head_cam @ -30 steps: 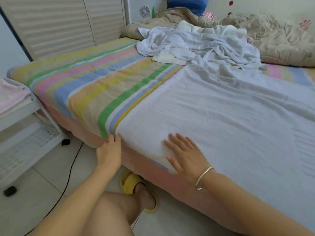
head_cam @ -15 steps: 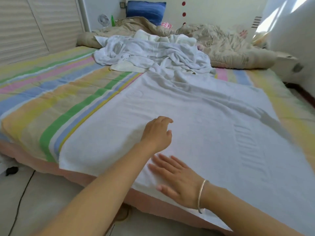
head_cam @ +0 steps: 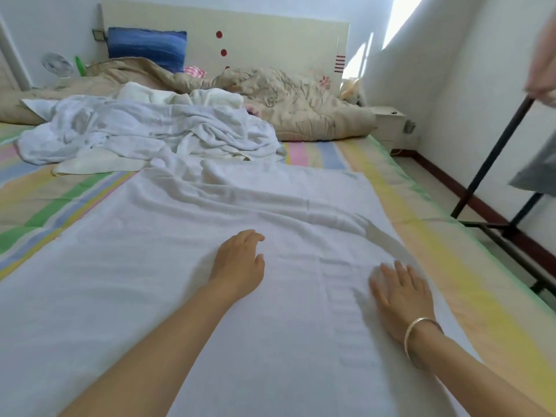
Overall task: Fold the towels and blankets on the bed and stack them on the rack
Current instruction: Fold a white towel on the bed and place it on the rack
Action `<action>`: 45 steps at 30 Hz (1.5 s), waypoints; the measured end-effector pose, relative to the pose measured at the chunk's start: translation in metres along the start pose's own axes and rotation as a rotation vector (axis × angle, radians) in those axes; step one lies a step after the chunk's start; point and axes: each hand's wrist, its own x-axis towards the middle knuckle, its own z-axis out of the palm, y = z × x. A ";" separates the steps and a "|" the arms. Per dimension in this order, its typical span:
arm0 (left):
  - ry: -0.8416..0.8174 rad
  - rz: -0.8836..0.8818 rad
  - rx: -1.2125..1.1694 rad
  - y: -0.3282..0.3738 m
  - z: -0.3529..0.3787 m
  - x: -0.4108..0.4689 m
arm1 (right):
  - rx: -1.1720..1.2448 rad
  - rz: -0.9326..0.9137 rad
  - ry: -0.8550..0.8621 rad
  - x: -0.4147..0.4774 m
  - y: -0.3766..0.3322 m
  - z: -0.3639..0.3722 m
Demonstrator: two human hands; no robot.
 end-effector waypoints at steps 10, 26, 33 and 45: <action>0.014 0.083 0.097 -0.009 0.030 0.128 | 0.235 -0.191 0.333 0.188 -0.102 -0.017; 0.239 0.202 0.123 -0.105 0.031 0.153 | 0.405 -0.249 -0.074 0.234 -0.204 -0.030; 0.302 -0.105 -0.081 -0.105 0.031 0.150 | 0.139 -0.245 -0.452 0.248 -0.223 -0.026; -0.064 -0.419 0.090 -0.109 0.028 0.248 | 0.726 0.088 -0.765 0.288 -0.193 -0.040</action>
